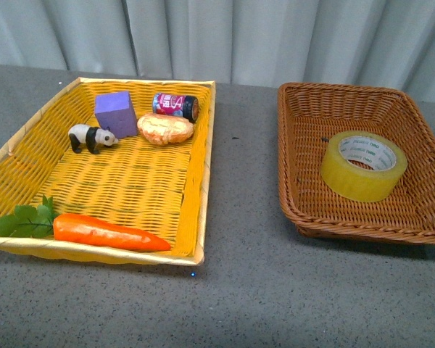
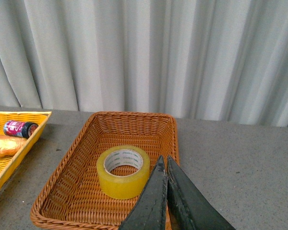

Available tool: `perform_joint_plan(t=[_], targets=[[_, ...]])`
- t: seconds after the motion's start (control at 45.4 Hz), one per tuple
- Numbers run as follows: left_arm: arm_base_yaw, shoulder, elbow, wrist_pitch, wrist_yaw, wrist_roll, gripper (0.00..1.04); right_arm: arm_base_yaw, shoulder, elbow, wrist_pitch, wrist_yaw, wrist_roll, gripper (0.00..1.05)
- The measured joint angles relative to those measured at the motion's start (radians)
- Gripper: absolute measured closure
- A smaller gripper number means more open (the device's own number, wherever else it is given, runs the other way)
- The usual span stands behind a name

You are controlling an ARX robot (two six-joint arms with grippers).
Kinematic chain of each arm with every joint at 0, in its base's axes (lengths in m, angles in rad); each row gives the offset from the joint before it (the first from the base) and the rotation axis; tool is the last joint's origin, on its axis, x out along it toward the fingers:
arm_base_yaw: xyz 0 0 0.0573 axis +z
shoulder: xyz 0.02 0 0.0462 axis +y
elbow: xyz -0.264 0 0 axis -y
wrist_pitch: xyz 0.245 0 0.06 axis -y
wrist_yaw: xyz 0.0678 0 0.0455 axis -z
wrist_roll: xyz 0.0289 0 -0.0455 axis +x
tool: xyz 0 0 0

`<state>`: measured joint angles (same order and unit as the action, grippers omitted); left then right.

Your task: Move tape to another basket

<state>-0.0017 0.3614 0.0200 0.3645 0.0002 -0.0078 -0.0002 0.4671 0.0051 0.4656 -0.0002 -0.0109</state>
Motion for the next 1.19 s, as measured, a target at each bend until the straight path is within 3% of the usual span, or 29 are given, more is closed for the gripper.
perform_joint_plan(t=[0.617,0.727,0.859,0.925,1.102,1.146,1.19], targets=[[0.0,-0.184,0.0,-0.183,0.0,0.0,1.01,0.0,-0.237,0.0,-0.232,0.0,0.0,1.04],[0.0,-0.333,0.0,-0.354,0.0,0.0,1.01,0.0,-0.274,0.0,-0.267,0.0,0.0,1.04],[0.0,-0.356,0.0,-0.362,0.0,0.0,1.01,0.0,-0.327,0.001,-0.323,-0.001,0.0,1.04],[0.0,-0.356,0.0,-0.362,0.0,0.0,1.01,0.0,-0.425,0.001,-0.454,-0.001,0.0,1.04],[0.0,-0.357,0.0,-0.363,0.0,0.0,1.01,0.0,-0.463,0.001,-0.464,-0.001,0.0,1.04],[0.0,-0.357,0.0,-0.363,0.0,0.0,0.98,0.0,-0.463,0.001,-0.464,-0.001,-0.001,1.02],[0.0,-0.357,0.0,-0.363,0.0,0.0,0.87,0.0,-0.463,0.001,-0.464,-0.002,0.0,0.92]])
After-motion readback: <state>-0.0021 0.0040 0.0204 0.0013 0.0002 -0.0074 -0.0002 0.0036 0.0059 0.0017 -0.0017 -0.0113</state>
